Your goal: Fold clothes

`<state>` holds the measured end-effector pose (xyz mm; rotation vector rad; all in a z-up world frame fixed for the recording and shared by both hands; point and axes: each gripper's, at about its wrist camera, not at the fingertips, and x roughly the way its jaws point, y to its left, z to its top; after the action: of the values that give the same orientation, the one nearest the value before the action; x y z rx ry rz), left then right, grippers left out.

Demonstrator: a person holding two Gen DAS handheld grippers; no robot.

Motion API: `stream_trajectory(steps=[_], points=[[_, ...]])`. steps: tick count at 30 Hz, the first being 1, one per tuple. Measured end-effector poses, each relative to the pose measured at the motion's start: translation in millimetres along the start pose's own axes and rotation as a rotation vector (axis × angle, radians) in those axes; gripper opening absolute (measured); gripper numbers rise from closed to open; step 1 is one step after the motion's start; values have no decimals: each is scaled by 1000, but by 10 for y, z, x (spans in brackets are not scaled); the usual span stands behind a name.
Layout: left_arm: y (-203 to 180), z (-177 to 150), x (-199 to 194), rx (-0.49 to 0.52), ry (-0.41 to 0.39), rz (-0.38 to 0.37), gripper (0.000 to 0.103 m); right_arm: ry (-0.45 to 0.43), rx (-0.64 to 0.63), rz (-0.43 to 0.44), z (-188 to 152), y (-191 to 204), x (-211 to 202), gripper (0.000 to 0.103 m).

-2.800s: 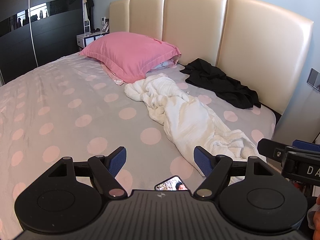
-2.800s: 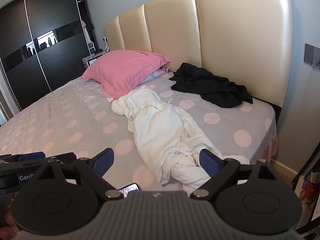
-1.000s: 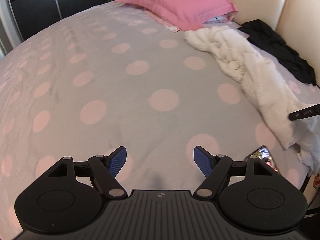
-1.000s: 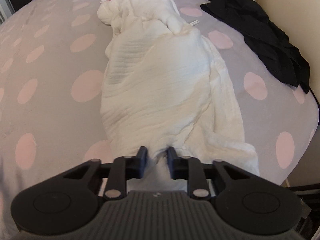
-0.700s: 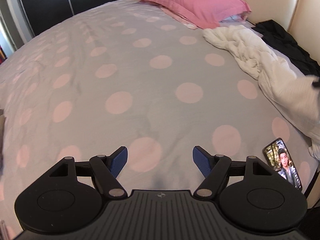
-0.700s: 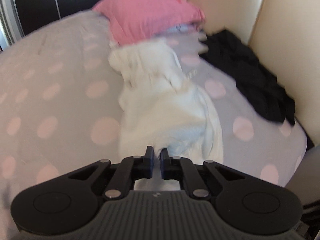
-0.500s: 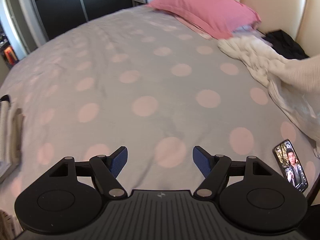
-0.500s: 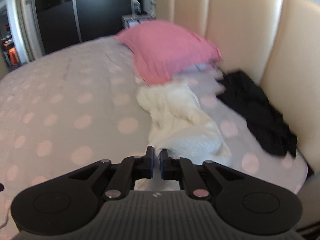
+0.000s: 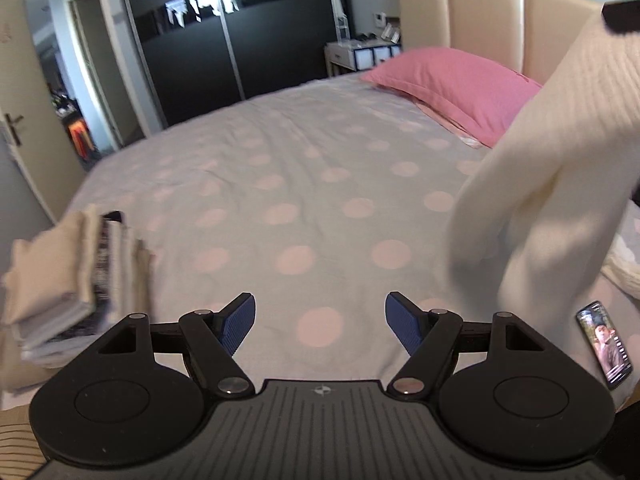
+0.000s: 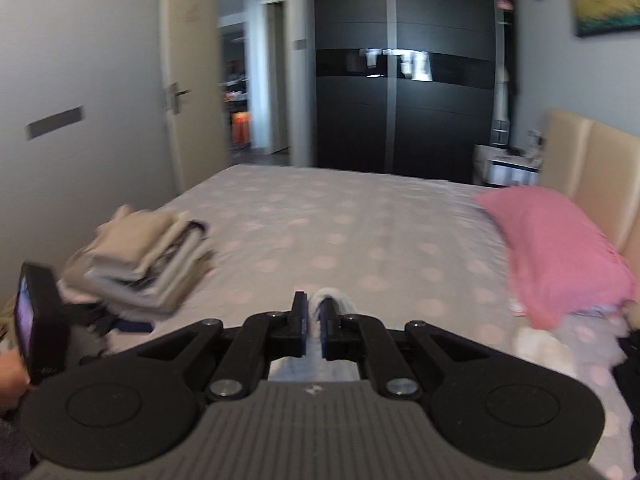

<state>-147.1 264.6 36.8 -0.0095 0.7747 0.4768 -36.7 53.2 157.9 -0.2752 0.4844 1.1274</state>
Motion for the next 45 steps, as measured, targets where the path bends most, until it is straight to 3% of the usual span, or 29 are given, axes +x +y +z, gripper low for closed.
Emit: stream_trajectory(steps=[4,5,7,13,19,26,30,33,34,35,36,38,39,45], points=[[222,-172,-126,-17,7,34,71,146,-9,118,-224,366,359,12],[269,-223,-140,-20,12,42,71,163,-14,110,-304,392,430,15],[328,-328,-130,-26,27,53,71,195,-18,94,-465,430,568,32],[434,-628,-98,-36,82,32,71,284,65,22,-969,194,787,34],[289,-980,184,-69,167,-88,72,401,156,-18,-1585,-22,1053,44],[-172,-1314,337,27,201,-201,72,562,269,14,-2401,-22,1455,44],[-360,-1436,420,65,227,-246,72,628,284,43,-2679,78,1624,44],[-418,-1570,554,90,285,-209,71,669,288,64,-2836,133,1721,43],[-423,-1616,594,100,302,-187,71,666,287,70,-2840,149,1727,36],[-421,-1651,629,114,320,-170,70,663,287,77,-2844,166,1732,25],[-417,-1683,662,129,338,-155,55,661,286,84,-2847,183,1738,5],[-359,-1730,715,122,379,-123,30,650,284,99,-2838,218,1741,5],[-309,-1743,734,105,394,-104,26,626,284,114,-2766,245,1713,5],[79,-1672,613,32,371,-3,16,511,275,274,-2269,587,1601,4]])
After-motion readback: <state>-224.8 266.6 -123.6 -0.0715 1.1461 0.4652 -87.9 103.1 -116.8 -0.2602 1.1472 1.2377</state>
